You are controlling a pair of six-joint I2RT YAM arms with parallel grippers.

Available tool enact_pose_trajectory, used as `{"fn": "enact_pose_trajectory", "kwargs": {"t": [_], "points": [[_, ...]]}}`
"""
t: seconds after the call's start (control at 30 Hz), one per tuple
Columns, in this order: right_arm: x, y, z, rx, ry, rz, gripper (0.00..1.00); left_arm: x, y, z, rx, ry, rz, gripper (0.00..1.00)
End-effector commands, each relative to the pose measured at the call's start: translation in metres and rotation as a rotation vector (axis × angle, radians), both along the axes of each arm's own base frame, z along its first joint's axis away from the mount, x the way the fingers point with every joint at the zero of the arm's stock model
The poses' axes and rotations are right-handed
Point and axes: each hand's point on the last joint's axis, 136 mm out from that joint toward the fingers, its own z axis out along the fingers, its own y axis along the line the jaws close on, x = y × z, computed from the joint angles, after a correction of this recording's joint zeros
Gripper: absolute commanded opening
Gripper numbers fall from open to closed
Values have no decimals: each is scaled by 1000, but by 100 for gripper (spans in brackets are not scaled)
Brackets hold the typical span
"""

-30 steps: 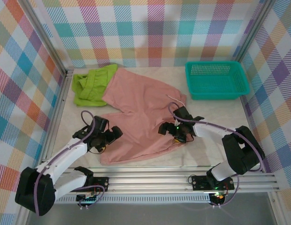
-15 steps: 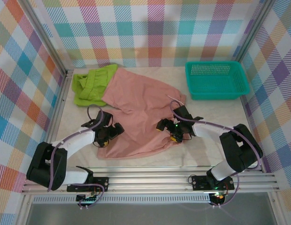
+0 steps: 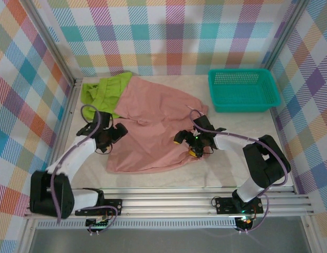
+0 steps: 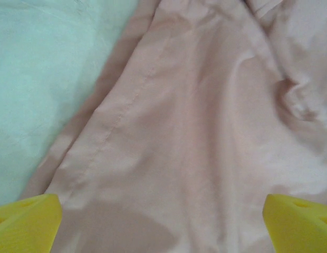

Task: Fold and stack the shorts

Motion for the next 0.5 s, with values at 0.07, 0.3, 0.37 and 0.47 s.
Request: {"fn": "enact_pose_trajectory", "kwargs": {"t": [0.07,0.3,0.37,0.47], "points": [[0,-1,-10,6,33,-32,100,-89,32,-9,64,191,164,91],[-3,-2,-17,7,41,-32,100,-140,40,-43,81,329,233,82],[-4,-3,-18,8,42,-32,99,-142,37,-52,70,351,245,80],[-5,-2,-20,10,46,-31,99,-140,34,-64,74,361,251,76]]}}
